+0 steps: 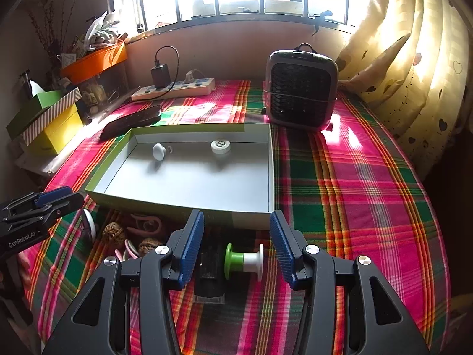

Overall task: Organize objects
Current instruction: 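Move left tool to the black button disc while right tool approaches the black cylindrical device, then close left tool on the black disc while right tool grips the black cylindrical device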

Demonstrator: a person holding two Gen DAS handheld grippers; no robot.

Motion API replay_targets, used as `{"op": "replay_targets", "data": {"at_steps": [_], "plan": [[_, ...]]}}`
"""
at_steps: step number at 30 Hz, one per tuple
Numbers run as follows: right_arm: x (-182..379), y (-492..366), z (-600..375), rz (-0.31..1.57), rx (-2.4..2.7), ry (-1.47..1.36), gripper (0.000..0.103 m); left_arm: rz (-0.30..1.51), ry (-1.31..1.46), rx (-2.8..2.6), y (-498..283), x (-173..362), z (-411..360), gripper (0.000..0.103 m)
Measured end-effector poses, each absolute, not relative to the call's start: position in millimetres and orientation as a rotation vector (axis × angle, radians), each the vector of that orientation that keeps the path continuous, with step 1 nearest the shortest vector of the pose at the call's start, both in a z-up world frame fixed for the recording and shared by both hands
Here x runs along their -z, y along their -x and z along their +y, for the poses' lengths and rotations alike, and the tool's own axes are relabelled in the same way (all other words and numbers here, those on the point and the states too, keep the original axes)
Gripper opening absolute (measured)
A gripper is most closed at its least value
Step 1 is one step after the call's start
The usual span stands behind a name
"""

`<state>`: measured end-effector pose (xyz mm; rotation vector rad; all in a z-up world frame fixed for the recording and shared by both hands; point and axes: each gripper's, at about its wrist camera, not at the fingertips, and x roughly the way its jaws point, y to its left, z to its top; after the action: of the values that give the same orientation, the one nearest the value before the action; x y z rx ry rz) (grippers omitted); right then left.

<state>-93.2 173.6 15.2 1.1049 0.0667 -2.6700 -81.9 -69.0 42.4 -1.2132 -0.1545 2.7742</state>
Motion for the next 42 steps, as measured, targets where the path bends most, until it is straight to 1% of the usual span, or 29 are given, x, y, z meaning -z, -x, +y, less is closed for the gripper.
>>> {"op": "replay_targets", "data": {"at_steps": [3, 8, 17, 19, 22, 28, 42], "plan": [[-12.8, 87.5, 176.4, 0.069, 2.675, -1.099, 0.048, -0.147, 1.229, -2.763, 77.6, -37.3, -72.1, 0.042], [-4.2, 81.0, 180.7, 0.054, 2.668, -1.121, 0.048, -0.213, 1.220, -2.726, 71.5, -31.7, -79.2, 0.043], [5.6, 70.8, 184.7, 0.057, 2.648, -1.129, 0.048, -0.264, 1.261, -2.670, 75.6, -19.7, -83.4, 0.045], [7.4, 69.0, 184.1, 0.060, 2.639, -1.132, 0.049, -0.254, 1.267, -2.659, 76.4, -17.3, -81.1, 0.045], [8.8, 68.0, 184.1, 0.055, 2.637, -1.134, 0.053, -0.247, 1.278, -2.647, 77.8, -14.1, -77.9, 0.045], [15.7, 68.0, 182.1, 0.055, 2.613, -1.160, 0.053, -0.258, 1.315, -2.639, 84.3, -6.1, -77.8, 0.046], [29.6, 70.3, 165.6, 0.044, 2.513, -1.208, 0.053, -0.223, 1.304, -2.655, 90.6, -5.0, -73.8, 0.047]]}}
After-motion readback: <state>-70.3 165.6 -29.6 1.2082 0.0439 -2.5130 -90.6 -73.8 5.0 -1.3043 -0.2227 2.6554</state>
